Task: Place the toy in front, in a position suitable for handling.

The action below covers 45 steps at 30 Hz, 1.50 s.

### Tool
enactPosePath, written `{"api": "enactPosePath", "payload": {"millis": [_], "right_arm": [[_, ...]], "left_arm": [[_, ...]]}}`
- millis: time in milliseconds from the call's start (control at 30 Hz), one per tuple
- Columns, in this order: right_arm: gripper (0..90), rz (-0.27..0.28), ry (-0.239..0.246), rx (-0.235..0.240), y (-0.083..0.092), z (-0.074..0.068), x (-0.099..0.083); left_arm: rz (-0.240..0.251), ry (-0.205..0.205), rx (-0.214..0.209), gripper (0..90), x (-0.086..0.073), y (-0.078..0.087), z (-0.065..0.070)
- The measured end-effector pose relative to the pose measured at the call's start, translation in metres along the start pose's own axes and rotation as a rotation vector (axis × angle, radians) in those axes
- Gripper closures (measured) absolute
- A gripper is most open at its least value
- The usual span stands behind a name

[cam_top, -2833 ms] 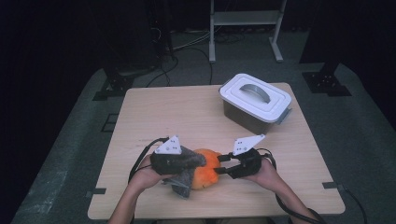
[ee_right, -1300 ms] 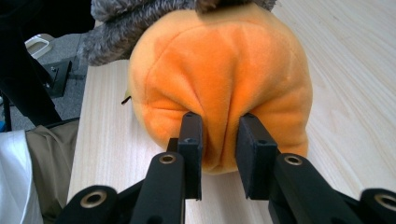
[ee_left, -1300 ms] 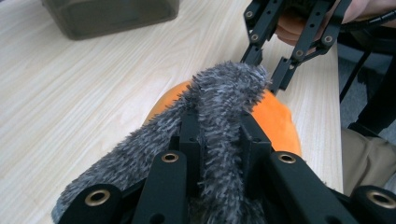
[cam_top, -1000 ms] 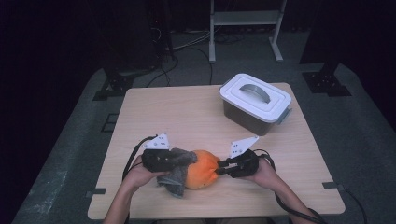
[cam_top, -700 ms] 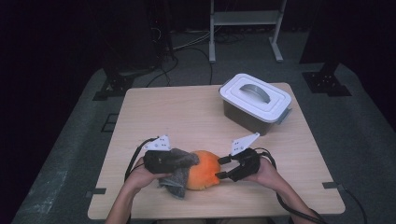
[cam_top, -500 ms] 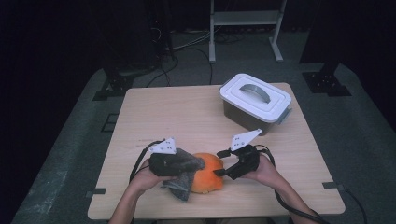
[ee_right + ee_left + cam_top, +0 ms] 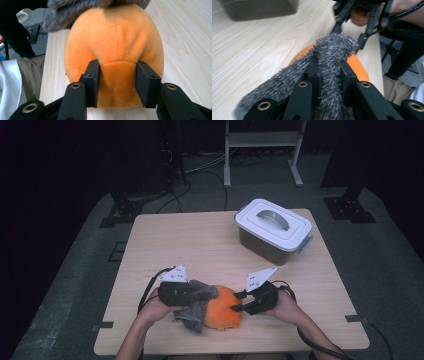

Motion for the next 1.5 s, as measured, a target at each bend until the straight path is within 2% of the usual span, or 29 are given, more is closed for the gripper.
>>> {"api": "enactPosePath", "payload": {"millis": [133,267,400,467,533,600,667,700,767,833,900,1033,1100,1233,1300,1367,1500], "right_arm": [[59.5,-0.008,0.019,-0.02,0.01,0.004,-0.003],[58.7,-0.01,0.02,-0.015,0.015,0.005,-0.008],[42.9,-0.013,-0.032,0.043,0.015,0.005,-0.011],[36.5,0.012,-0.069,0.068,0.018,0.006,-0.009],[27.9,0.032,-0.095,0.071,0.019,0.01,-0.007],[25.2,0.014,-0.113,0.086,0.013,0.011,-0.006],[24.1,0.002,-0.105,0.093,0.005,0.008,-0.005],[25.8,0.007,-0.106,0.091,0.002,0.007,-0.004],[35.1,0.016,-0.109,0.074,0.001,0.006,-0.004],[47.8,0.029,-0.077,0.034,0.004,0.005,-0.003],[55.0,0.037,-0.043,0.007,0.008,0.003,-0.001],[58.2,0.041,0.008,-0.03,0.015,0.001,0.006],[58.2,0.041,0.028,-0.061,0.018,0.002,0.009],[58.1,0.027,0.023,-0.073,0.018,0.003,0.006],[53.0,0.026,0.008,-0.051,0.017,0.002,0.0],[41.1,0.027,-0.018,0.005,0.016,0.0,-0.003],[26.1,0.042,-0.062,0.036,0.021,0.005,0.001]], "left_arm": [[-0.015,0.01,0.007,75.3,-0.005,-0.001,-0.003],[-0.005,0.003,-0.016,75.3,0.001,-0.006,0.001],[-0.038,-0.016,-0.028,75.3,0.0,-0.014,0.006],[-0.048,-0.023,-0.035,75.3,-0.002,-0.016,0.009],[-0.055,-0.029,-0.049,75.3,-0.004,-0.017,0.013],[-0.055,-0.029,-0.053,75.2,-0.005,-0.017,0.015],[-0.065,-0.034,-0.046,75.2,-0.007,-0.016,0.014],[-0.061,-0.027,-0.044,75.2,-0.007,-0.015,0.013],[-0.04,-0.016,-0.045,75.3,-0.005,-0.012,0.011],[-0.026,-0.014,-0.045,75.3,-0.001,-0.009,0.009],[-0.006,-0.016,-0.041,75.3,0.005,-0.007,0.009],[0.02,-0.033,-0.028,75.3,0.021,-0.004,0.01],[0.015,-0.041,-0.026,75.3,0.024,-0.006,0.011],[-0.023,-0.042,-0.029,75.3,0.016,-0.015,0.012],[-0.02,-0.027,-0.052,75.3,0.011,-0.02,0.014],[-0.029,-0.026,-0.067,75.3,0.009,-0.023,0.017],[-0.037,-0.033,-0.078,75.3,0.009,-0.025,0.02]]}}
Point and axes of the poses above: each handheld gripper's, and its own axes: y roughly backward along the jaws, x roughly out of its top, z roughly to its right, the point moved 10 cm from there along -y, roughly forward along the jaws, and after that the axes turned 14 degrees about -z, right-handed, at the moved point
